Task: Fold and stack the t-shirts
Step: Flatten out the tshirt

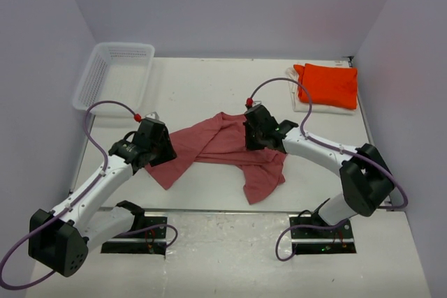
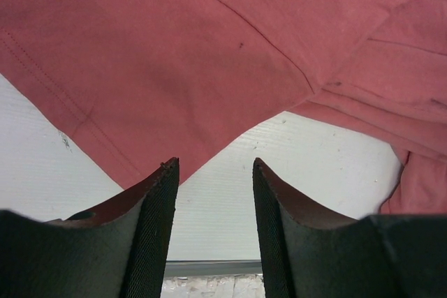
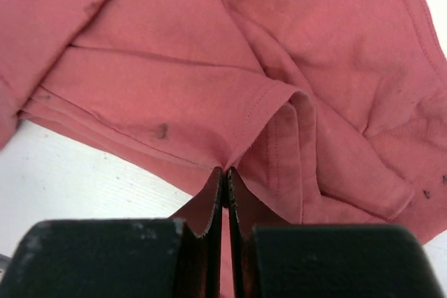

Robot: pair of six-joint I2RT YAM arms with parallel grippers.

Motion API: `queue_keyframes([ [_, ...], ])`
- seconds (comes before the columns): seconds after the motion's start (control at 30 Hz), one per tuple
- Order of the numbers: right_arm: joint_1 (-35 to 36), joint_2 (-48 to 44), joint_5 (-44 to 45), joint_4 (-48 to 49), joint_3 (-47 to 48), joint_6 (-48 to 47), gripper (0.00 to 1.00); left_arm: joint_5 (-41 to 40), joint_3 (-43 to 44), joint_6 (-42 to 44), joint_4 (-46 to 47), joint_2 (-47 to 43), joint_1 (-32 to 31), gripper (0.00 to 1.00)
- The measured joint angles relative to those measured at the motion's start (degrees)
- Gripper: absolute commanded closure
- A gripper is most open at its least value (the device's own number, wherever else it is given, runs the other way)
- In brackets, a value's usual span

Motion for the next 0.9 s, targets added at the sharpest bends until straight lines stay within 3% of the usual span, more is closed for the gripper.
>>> queue_keyframes([
  [0.43,0.0,-1.8,-0.1,-4.6,11.5,-4.0,1.00,-0.4,0.0,0.3,0.0,0.9,0.0,0.49],
  [0.67,0.0,-1.9,0.6,-7.5,20.0,-6.7,1.00,-1.1,0.0,0.5,-0.4,0.9,0.0,0.38],
  [0.9,-1.3,0.5,2.9,-9.3,25.6,-7.3,1.00,-1.5,0.5,1.6,-1.3,3.0,0.0,0.39],
])
